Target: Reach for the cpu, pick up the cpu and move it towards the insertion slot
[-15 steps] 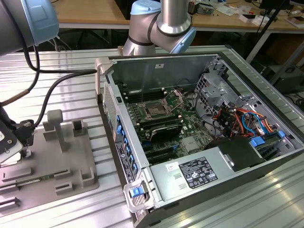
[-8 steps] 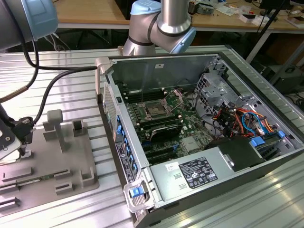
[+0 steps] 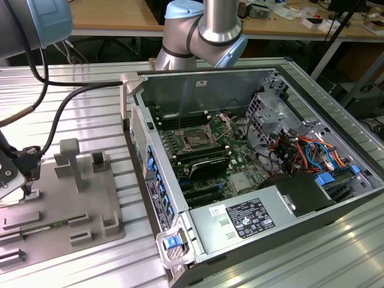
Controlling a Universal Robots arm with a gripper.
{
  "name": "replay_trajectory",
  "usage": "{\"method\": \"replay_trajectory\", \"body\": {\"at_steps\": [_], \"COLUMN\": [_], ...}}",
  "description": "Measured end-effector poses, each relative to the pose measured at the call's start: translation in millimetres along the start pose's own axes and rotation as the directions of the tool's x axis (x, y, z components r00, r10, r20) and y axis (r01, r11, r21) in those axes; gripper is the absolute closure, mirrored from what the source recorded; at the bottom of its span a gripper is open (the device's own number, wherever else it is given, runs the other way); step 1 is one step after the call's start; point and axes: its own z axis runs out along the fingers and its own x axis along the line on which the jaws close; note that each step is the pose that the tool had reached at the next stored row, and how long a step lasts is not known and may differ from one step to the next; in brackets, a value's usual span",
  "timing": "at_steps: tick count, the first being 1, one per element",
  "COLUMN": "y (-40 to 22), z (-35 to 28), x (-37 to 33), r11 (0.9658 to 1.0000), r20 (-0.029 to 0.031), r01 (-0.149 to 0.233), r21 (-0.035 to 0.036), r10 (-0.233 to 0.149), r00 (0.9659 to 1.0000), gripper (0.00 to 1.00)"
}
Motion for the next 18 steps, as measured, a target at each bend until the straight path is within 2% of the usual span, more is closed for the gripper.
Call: {"method": "replay_trajectory", "body": {"at_steps": [10,14,18], "y": [0.2,0.3,0.3], "z": [-7.6,-12.6,-13.4], "x": [-0.1,-0.2,-0.2], "r11": [1.0,1.0,1.0], "r20": [0.0,0.0,0.0], "r01": [0.0,0.0,0.0], "r21": [0.0,0.0,0.0], "r10": [0.0,0.0,0.0], "r00": [1.0,1.0,1.0], "gripper": [0.45,0.45,0.45]}}
